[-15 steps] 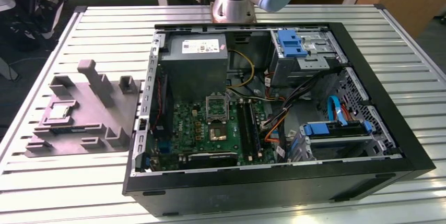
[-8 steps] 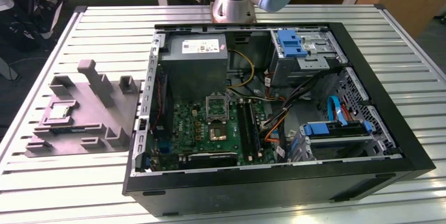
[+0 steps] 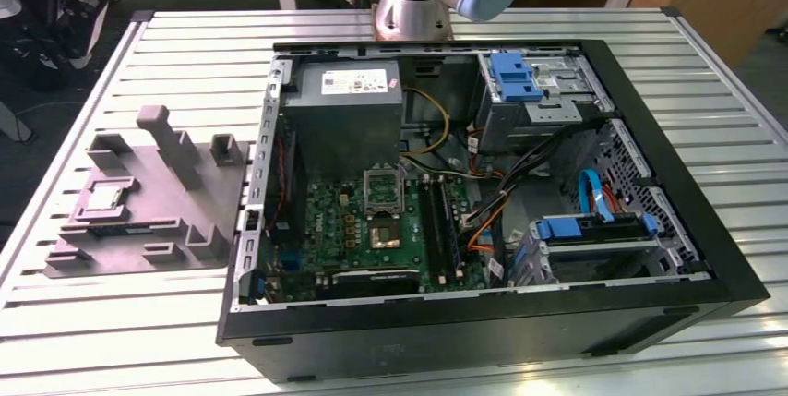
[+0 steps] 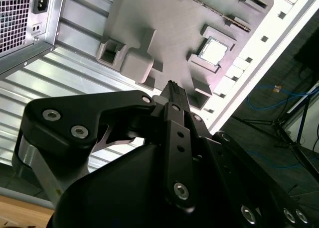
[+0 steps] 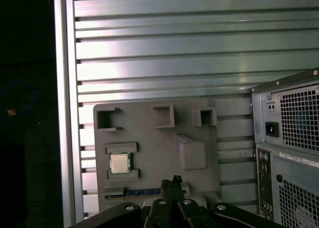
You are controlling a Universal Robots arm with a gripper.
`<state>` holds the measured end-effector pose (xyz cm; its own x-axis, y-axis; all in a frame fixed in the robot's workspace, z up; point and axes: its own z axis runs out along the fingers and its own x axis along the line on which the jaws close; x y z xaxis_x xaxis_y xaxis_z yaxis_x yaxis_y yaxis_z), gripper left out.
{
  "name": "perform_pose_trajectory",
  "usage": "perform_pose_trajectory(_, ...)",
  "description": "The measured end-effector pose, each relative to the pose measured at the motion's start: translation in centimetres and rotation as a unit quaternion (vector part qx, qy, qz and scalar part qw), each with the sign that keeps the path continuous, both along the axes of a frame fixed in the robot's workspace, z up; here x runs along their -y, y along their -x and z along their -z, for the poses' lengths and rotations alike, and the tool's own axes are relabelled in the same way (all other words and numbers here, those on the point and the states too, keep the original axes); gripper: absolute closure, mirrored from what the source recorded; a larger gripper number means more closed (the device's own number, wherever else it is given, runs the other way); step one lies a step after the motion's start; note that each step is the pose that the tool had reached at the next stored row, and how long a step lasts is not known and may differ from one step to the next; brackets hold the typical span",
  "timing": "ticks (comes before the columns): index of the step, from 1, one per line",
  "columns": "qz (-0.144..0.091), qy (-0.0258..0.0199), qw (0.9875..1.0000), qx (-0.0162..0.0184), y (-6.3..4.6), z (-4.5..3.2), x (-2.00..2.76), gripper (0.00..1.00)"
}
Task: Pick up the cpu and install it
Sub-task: 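Reach for the cpu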
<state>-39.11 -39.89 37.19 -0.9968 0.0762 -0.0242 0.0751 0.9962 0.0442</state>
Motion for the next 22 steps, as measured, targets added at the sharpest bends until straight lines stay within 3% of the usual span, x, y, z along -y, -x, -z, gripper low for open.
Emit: perform_pose_trajectory(22,0.000,0.0000,1.0000,0.0000,0.57,0.03,0.00,0.89)
